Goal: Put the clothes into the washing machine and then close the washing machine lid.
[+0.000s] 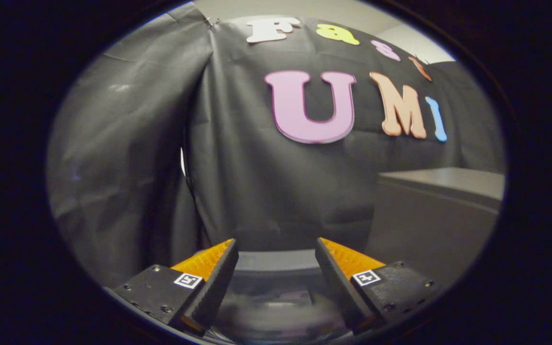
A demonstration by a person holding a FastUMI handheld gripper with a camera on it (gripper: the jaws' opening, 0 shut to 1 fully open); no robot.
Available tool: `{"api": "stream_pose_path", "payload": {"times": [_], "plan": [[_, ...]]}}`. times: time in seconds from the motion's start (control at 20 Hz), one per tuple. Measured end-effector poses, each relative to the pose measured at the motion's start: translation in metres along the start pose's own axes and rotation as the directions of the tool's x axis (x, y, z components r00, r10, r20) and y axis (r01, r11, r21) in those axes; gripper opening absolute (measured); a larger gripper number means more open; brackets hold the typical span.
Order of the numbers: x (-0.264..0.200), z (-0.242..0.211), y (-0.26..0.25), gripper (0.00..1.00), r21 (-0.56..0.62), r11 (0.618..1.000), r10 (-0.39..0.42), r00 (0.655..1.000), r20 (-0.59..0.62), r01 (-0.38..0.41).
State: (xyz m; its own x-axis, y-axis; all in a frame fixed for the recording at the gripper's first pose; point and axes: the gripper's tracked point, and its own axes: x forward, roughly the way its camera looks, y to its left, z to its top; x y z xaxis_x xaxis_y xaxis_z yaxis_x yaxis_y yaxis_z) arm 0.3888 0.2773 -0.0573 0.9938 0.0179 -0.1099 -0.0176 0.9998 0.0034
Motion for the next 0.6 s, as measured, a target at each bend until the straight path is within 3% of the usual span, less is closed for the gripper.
{"api": "stream_pose_path", "payload": {"times": [0.25, 0.6], "plan": [[-0.036, -0.041, 0.004, 0.97, 0.026, 0.999, 0.033, 0.998, -0.047, -0.032], [-0.086, -0.051, 0.005, 0.97, 0.011, 0.998, 0.055, 0.997, -0.060, -0.054]]}}
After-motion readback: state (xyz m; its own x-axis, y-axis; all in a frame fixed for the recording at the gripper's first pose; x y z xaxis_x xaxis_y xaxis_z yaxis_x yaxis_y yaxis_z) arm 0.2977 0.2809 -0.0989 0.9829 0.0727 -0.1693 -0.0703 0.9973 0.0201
